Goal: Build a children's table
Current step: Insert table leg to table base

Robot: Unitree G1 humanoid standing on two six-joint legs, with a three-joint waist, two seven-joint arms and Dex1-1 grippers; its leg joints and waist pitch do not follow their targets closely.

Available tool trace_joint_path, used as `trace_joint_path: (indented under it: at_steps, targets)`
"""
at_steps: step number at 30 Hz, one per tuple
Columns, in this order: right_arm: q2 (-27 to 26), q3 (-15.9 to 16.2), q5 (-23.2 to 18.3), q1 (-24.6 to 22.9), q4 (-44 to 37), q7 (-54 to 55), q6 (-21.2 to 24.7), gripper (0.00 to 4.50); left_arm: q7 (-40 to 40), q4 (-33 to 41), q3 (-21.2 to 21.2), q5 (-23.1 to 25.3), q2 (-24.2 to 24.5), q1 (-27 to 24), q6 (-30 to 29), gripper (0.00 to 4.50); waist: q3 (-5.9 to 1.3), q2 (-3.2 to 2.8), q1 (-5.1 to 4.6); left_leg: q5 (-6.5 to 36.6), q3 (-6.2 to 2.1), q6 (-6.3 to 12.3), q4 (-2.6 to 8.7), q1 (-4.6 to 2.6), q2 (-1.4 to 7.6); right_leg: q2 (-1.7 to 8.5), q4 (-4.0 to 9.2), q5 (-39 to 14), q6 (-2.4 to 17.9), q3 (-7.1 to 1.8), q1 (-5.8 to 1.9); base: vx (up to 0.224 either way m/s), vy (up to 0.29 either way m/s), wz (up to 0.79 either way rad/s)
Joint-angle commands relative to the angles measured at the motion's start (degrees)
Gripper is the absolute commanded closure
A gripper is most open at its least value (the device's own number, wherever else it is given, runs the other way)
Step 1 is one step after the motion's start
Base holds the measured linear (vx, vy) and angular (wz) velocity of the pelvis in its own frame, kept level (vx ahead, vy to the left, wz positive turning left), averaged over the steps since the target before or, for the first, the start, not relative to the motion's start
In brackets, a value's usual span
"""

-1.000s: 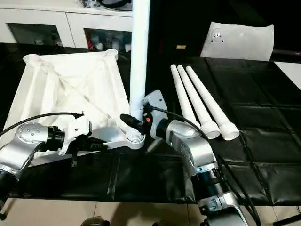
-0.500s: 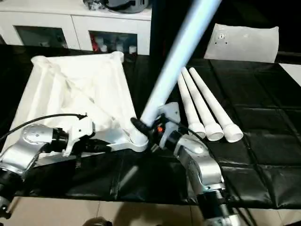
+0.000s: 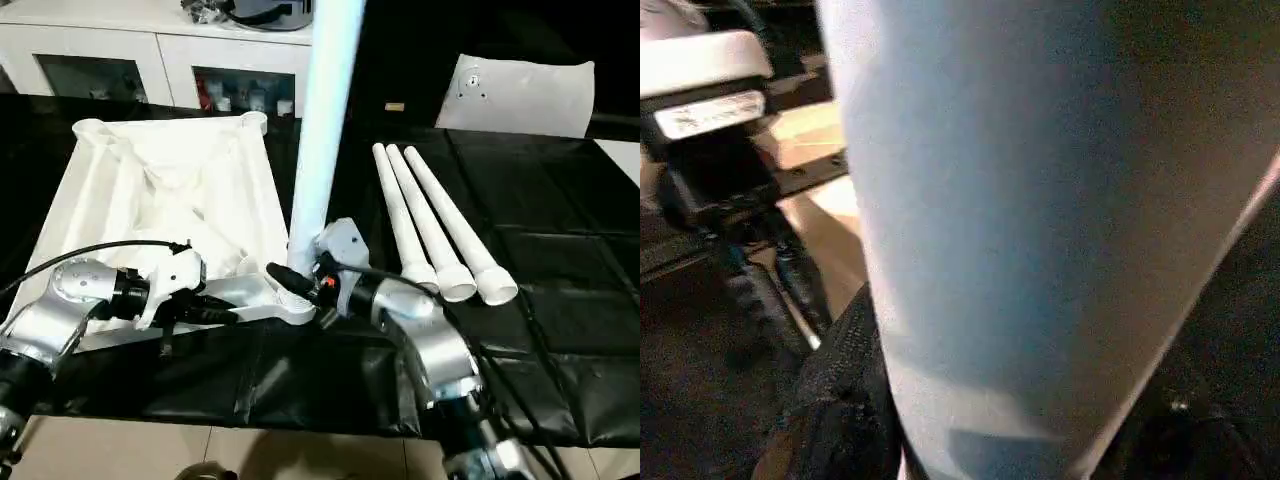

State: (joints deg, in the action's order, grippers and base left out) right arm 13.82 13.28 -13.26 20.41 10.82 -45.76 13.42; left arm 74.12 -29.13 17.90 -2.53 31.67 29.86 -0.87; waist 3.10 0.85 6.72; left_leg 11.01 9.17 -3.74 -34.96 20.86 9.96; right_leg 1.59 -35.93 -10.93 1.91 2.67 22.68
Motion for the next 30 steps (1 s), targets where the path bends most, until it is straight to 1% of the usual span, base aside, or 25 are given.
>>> trace_joint_path:
  at_steps: [1, 4, 5, 6, 7, 8, 9, 10, 11, 12, 13, 14, 15, 16, 19, 21, 22, 23, 24, 25, 26, 27, 28, 29, 30]
  targets:
    - [0.72, 4.40, -0.02, -3.06, 3.28, -4.65, 4.94, 2.62, 3.31, 1.80, 0.65, -0.65, -1.10, 4.42, 3.60, 4.50, -3.58, -0.94, -0.21, 12.32, -0.98, -0.42, 4.53, -1.07, 3.34, 6.58, 4.83, -14.20, 9.10, -3.39, -2.50, 0.000, 0.000, 0.00]
    - [1.74, 6.10, -0.84, -4.18, 1.12, -7.37, 6.20, 2.62, 3.61, -2.60, 1.06, 0.78, -2.11, 7.84, 5.34, 4.50, -3.60, -0.96, 0.29, 12.27, -1.01, -0.47, 4.58, -1.16, 3.42, 6.68, 4.95, -14.48, 8.86, -3.36, -2.57, 0.000, 0.000, 0.00]
    - [1.79, 6.20, -0.84, -4.24, 0.98, -7.47, 6.27, 2.62, 3.51, -2.96, 1.02, 0.89, -2.17, 8.08, 5.45, 4.50, -3.49, -1.20, 0.35, 12.48, -1.02, -0.37, 4.62, -1.12, 3.37, 6.65, 5.11, -14.95, 8.69, -3.32, -2.52, 0.000, 0.000, 0.00]
    - [1.89, 6.38, -0.81, -4.38, 0.68, -7.64, 6.42, 2.62, 3.22, -3.76, 0.89, 1.11, -2.32, 8.58, 5.69, 4.50, -3.57, -1.02, 0.55, 13.03, -1.10, -0.72, 4.69, -1.26, 3.52, 6.81, 5.02, -15.35, 8.64, -3.30, -2.56, 0.000, 0.000, 0.00]
    - [1.60, 6.09, -0.51, -4.52, 0.73, -6.93, 6.17, 2.62, 2.54, -5.89, 1.08, 2.21, -2.16, 9.67, 7.00, 4.50, -3.40, -1.04, 0.68, 13.83, -1.22, -1.04, 4.88, -1.22, 3.57, 6.95, 5.07, -16.54, 8.61, -3.27, -2.63, 0.000, 0.000, 0.00]
    - [1.57, 6.05, -0.48, -4.53, 0.74, -6.85, 6.14, 2.62, 2.46, -6.14, 1.10, 2.34, -2.14, 9.80, 7.16, 4.50, -3.32, -1.01, 0.72, 15.27, -1.19, -1.28, 4.93, -1.58, 3.52, 7.01, 5.39, -18.58, 8.28, -3.30, -2.44, 0.000, 0.000, 0.00]
    - [1.30, 5.73, -0.01, -4.56, 0.92, -6.10, 5.91, 2.62, 1.76, -7.60, 0.88, 2.59, -2.06, 10.48, 7.57, 4.50, -3.39, -1.34, 0.78, 15.61, -1.38, -1.63, 4.97, -1.63, 3.57, 7.13, 5.21, -18.62, 8.48, -3.30, -2.55, 0.000, 0.000, 0.00]
    - [1.25, 5.70, 0.06, -4.57, 0.95, -5.97, 5.84, 2.62, 1.67, -7.65, 0.82, 2.57, -2.04, 10.49, 7.53, 4.50, -3.31, -1.02, 0.71, 16.28, -1.35, -1.81, 5.13, -1.69, 3.51, 7.08, 5.46, -19.63, 8.28, -3.31, -2.61, 0.000, 0.000, 0.00]
    - [1.12, 5.58, 0.26, -4.61, 1.01, -5.59, 5.65, 2.62, 1.41, -7.82, 0.64, 2.54, -1.97, 10.55, 7.42, 4.50, -3.40, -1.22, 0.76, 16.14, -1.48, -1.98, 5.14, -1.69, 3.59, 7.25, 5.32, -19.33, 8.45, -3.34, -2.72, 0.000, 0.000, 0.00]
    - [0.79, 5.25, 0.54, -4.68, 1.16, -4.79, 5.37, 2.62, 0.79, -8.25, 0.35, 2.60, -1.92, 10.66, 7.49, 4.50, -3.47, -1.08, 0.72, 15.21, -1.35, -1.95, 5.08, -1.64, 3.57, 7.16, 5.25, -17.86, 8.88, -3.43, -2.69, 0.000, 0.000, 0.00]
    - [0.42, 4.84, 0.88, -4.68, 1.36, -3.91, 5.10, 2.62, 0.14, -9.00, -0.04, 2.77, -2.01, 10.90, 7.67, 4.50, -3.48, -1.23, 0.77, 15.01, -1.33, -1.95, 5.07, -1.62, 3.54, 7.17, 5.21, -17.43, 9.02, -3.42, -2.71, 0.000, 0.000, 0.00]
    - [0.42, 4.84, 0.88, -4.68, 1.36, -3.91, 5.10, 2.62, 0.14, -9.00, -0.04, 2.77, -2.01, 10.90, 7.67, 4.50, -3.46, -1.13, 0.71, 14.88, -1.28, -1.92, 5.09, -1.59, 3.48, 7.07, 5.19, -17.19, 9.07, -3.39, -2.74, 0.000, 0.000, 0.00]
    - [-0.19, 4.23, 1.33, -4.63, 1.75, -2.47, 4.50, 2.62, -1.27, -9.30, -0.72, 2.85, -2.01, 10.80, 7.24, 4.50, -3.46, -1.32, 0.75, 15.00, -1.28, -1.95, 5.06, -1.68, 3.47, 7.06, 5.23, -17.35, 9.14, -3.39, -2.65, 0.000, 0.000, 0.00]
    - [-1.60, 2.81, 2.34, -4.35, 2.53, 1.04, 3.32, 2.62, -4.16, -8.39, -2.49, 2.50, -2.03, 9.75, 5.11, 4.50, -3.35, -1.20, 0.64, 15.78, -1.30, -2.17, 5.15, -1.66, 3.51, 7.14, 5.36, -18.39, 9.07, -3.38, -2.62, 0.000, 0.000, 0.00]
    - [-3.77, 0.52, 3.33, -3.51, 3.89, 6.17, 1.61, 2.62, -8.29, -4.35, -4.71, 1.94, -1.68, 6.59, 0.92, 4.50, -3.15, -1.35, 0.30, 18.34, -1.58, -3.23, 5.28, -1.89, 3.59, 7.41, 5.58, -23.02, 8.61, -3.29, -2.30, 0.000, 0.000, 0.00]
    - [-4.35, -0.15, 3.37, -3.25, 4.27, 7.37, 1.44, 2.62, -9.10, -3.40, -5.20, 1.83, -1.69, 5.86, -0.06, 4.50, -3.07, -1.39, -0.27, 19.27, -1.76, -3.05, 5.41, -1.87, 3.48, 7.36, 5.91, -25.07, 8.12, -3.17, -2.30, 0.000, 0.000, 0.00]
    - [-5.97, -2.23, 3.00, -2.32, 5.44, 10.56, 0.75, 2.62, -11.95, 2.54, -6.91, 1.06, -2.16, 1.97, -4.80, 4.50, -3.01, -1.10, -0.63, 19.40, -1.65, -2.68, 5.40, -1.85, 3.37, 7.08, 6.12, -25.36, 7.70, -3.13, -2.23, 0.000, 0.000, 0.00]
    - [-6.13, -2.43, 2.94, -2.23, 5.55, 10.85, 0.72, 2.62, -12.18, 3.18, -7.06, 0.96, -2.22, 1.57, -5.28, 4.50, -3.23, -1.16, -0.80, 19.33, -1.86, -3.27, 5.47, -1.77, 3.86, 7.63, 5.42, -23.83, 8.59, -3.28, -2.40, 0.000, 0.000, 0.00]
    - [-7.26, -3.62, 2.97, -1.26, 6.89, 13.18, -0.13, 2.62, -14.22, 11.55, -7.82, 0.66, -2.83, -3.71, -9.99, 4.50, -3.00, -0.99, -1.26, 19.17, -1.77, -2.67, 5.53, -1.42, 3.53, 7.27, 5.78, -24.30, 8.64, -3.07, -2.37, 0.000, 0.000, 0.00]
    - [-7.26, -3.62, 2.97, -1.26, 6.89, 13.18, -0.13, 2.62, -14.22, 11.55, -7.82, 0.66, -2.83, -3.71, -9.99, 4.50, -2.99, -1.11, -1.90, 18.40, -1.82, -2.63, 5.60, -1.16, 3.69, 7.22, 5.39, -22.23, 9.57, -3.11, -2.50, 0.000, 0.000, 0.00]
    - [-7.86, -3.89, 3.43, -0.59, 8.04, 14.42, -0.67, 2.62, -15.26, 16.75, -7.49, 0.77, -3.41, -6.63, -13.50, 4.50, -3.12, -0.99, -1.89, 17.86, -1.43, -2.11, 5.24, -1.42, 3.42, 6.99, 5.53, -22.04, 9.26, -3.19, -2.32, 0.000, 0.000, 0.00]
    - [-7.86, -3.89, 3.43, -0.59, 8.04, 14.42, -0.67, 2.62, -15.26, 16.75, -7.49, 0.77, -3.41, -6.63, -13.50, 4.50, -3.13, -1.04, -2.15, 17.31, -1.57, -1.99, 5.28, -1.20, 3.49, 7.02, 5.22, -21.02, 9.64, -3.24, -2.48, 0.000, 0.000, 0.00]
    - [-9.29, -5.15, 4.11, 1.80, 11.73, 17.88, -1.55, 2.62, -17.14, 25.64, -5.86, 1.21, -5.51, -11.06, -19.73, 4.50, -3.19, -0.78, -2.33, 16.26, -1.44, -1.54, 5.21, -1.08, 3.45, 7.01, 5.17, -20.27, 9.80, -3.24, -2.63, 0.000, 0.000, 0.00]
    - [-9.37, -5.23, 4.14, 1.93, 11.93, 18.07, -1.58, 2.62, -17.23, 26.07, -5.76, 1.23, -5.63, -11.26, -20.05, 4.50, -3.09, -0.61, -2.65, 15.78, -1.36, -1.45, 5.25, -1.10, 3.51, 6.94, 5.16, -19.86, 10.35, -3.24, -2.56, 0.000, 0.000, 0.00]
    - [-10.01, -5.92, 4.41, 3.03, 13.59, 19.59, -1.79, 2.62, -18.04, 29.28, -4.97, 1.37, -6.53, -12.65, -22.63, 4.50, -2.93, -0.75, -2.87, 15.33, -1.20, -0.88, 5.07, -1.03, 3.09, 6.57, 5.54, -20.74, 9.92, -3.18, -2.39, 0.000, 0.000, 0.00]
